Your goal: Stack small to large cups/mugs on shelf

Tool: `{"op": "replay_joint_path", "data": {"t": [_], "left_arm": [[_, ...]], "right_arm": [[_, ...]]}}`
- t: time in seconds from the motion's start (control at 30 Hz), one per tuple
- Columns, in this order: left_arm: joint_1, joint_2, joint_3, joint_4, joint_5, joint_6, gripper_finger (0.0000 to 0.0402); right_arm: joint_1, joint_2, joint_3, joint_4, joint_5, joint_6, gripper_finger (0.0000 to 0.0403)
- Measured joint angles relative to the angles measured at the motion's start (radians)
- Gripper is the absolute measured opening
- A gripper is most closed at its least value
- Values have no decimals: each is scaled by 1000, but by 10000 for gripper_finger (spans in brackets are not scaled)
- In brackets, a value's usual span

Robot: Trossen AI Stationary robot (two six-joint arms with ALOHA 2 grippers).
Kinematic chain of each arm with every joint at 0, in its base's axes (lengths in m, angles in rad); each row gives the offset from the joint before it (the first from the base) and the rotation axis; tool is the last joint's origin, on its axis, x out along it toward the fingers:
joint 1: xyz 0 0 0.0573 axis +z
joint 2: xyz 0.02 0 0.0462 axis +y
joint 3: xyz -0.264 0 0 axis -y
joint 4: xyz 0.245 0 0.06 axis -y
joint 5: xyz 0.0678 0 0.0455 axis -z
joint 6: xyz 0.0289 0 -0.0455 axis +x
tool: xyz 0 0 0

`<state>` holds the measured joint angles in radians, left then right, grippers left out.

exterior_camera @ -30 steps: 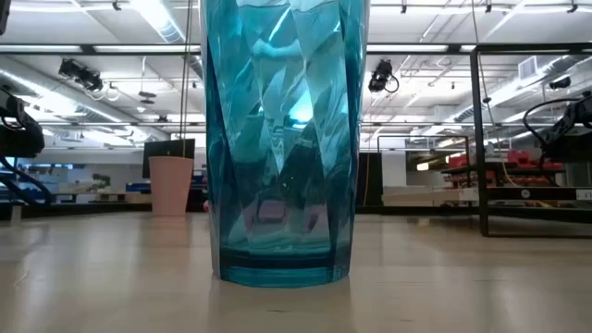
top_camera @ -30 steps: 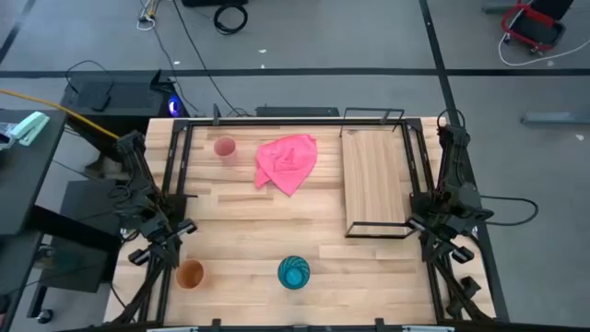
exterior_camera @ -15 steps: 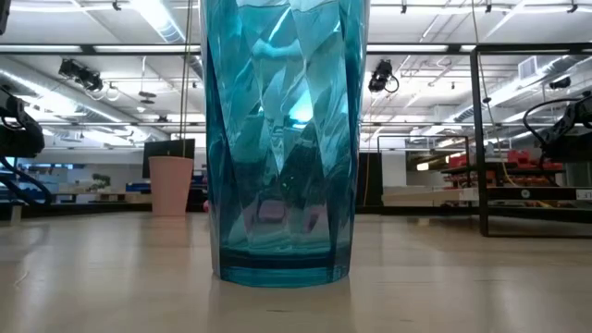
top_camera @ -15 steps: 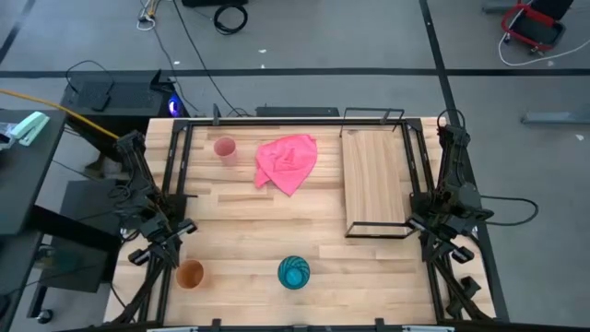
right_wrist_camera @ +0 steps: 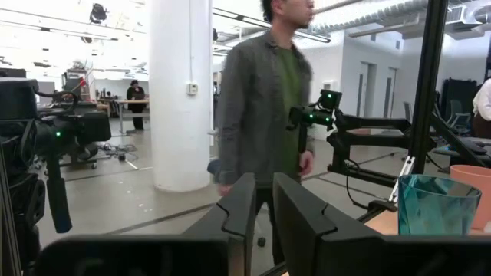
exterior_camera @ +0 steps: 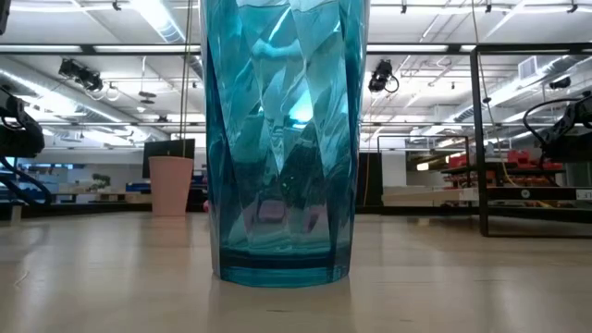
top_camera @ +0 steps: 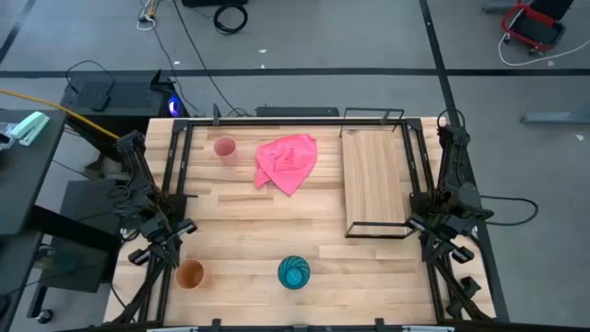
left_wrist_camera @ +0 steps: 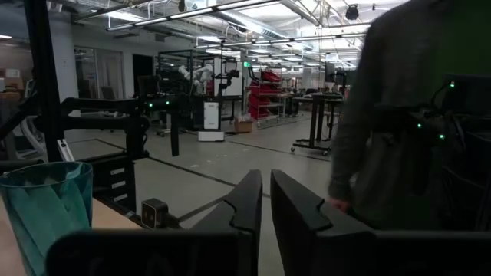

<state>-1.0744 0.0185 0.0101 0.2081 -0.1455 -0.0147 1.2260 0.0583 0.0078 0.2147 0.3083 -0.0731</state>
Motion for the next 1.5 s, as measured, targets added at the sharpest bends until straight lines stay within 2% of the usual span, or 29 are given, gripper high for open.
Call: {"op": "replay_joint_path", "data": {"t": [0.23,0.37,0.6,0.9,1.23,1.5], "left_arm": [[0,0,0,1,0,2,32],[0,0,0,24,0,138,37],[0,0,0,21,0,266,39],[0,0,0,51,0,264,30],[0,0,0,348,-4,418,40],[0,0,0,454,-4,339,33]], "right_arm": [[0,0,0,0,0,0,57],[0,0,0,0,0,0,57],[0,0,0,0,0,0,57],[0,0,0,0,0,0,57],[0,0,0,0,0,0,57],[0,0,0,0,0,0,57]]}}
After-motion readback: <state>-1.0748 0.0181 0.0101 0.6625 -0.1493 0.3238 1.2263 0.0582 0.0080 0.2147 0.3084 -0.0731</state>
